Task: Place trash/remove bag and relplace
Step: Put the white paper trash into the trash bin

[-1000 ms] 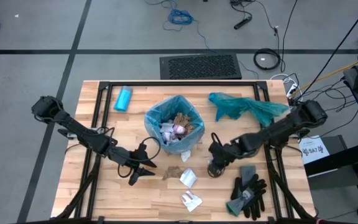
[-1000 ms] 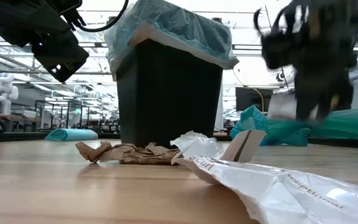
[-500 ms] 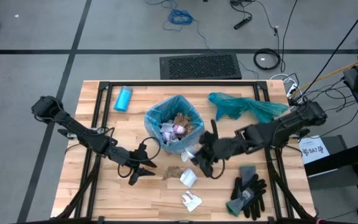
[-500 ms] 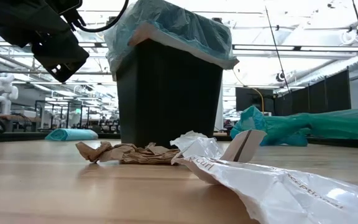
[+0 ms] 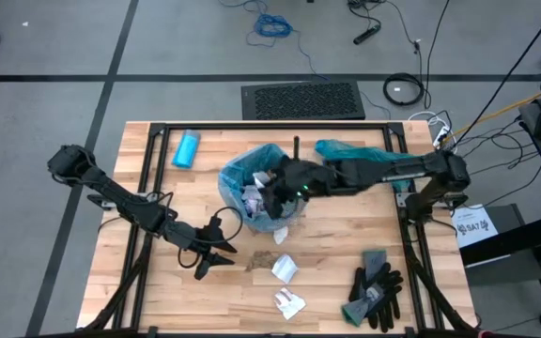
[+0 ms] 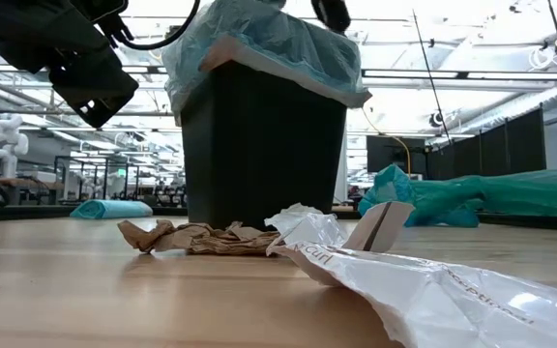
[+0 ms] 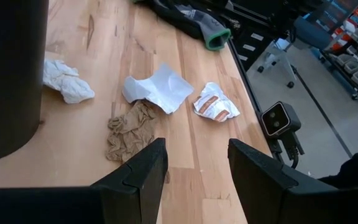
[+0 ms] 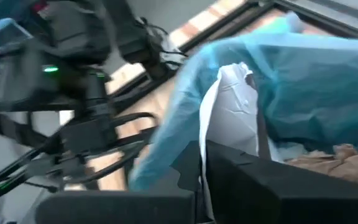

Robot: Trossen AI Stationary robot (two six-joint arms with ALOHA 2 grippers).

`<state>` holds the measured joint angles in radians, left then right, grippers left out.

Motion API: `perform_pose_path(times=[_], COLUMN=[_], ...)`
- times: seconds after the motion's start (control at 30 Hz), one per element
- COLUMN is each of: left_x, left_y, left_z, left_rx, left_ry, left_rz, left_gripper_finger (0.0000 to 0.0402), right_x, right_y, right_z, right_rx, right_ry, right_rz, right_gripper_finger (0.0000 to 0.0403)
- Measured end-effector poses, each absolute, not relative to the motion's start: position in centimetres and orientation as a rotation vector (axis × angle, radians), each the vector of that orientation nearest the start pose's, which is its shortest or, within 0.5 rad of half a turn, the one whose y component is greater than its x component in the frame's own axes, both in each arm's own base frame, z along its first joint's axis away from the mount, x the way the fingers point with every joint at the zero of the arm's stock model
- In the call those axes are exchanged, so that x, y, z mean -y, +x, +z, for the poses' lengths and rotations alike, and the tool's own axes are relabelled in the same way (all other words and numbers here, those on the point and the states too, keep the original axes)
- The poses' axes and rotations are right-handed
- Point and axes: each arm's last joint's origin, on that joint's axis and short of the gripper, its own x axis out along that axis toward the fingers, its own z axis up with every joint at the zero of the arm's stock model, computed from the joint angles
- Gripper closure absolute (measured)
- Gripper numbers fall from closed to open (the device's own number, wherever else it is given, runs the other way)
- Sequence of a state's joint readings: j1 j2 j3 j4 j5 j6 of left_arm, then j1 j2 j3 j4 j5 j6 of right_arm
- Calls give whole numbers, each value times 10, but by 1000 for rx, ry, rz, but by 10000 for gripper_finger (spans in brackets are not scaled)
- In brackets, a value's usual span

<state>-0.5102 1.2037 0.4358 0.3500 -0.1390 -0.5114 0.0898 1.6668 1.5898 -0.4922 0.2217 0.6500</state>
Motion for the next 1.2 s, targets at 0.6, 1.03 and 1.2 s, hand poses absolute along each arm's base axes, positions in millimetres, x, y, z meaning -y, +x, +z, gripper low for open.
perform_pose_path(times=[0.6, 1.03, 1.2], left_x=[109, 109, 109], left_y=[204, 204, 204], left_z=[184, 184, 184], left_rx=[-480, -481, -480], left_ry=[-365, -365, -365], left_rz=[-254, -254, -254], left_gripper_finger=[228, 228, 228], right_x=[27, 20, 7], right_y=[379, 360, 358], right_z=[350, 334, 352], right_rx=[-534, -776, -668], right_ry=[718, 723, 720], right_rz=[-273, -365, -289], right_gripper_finger=[226, 263, 266])
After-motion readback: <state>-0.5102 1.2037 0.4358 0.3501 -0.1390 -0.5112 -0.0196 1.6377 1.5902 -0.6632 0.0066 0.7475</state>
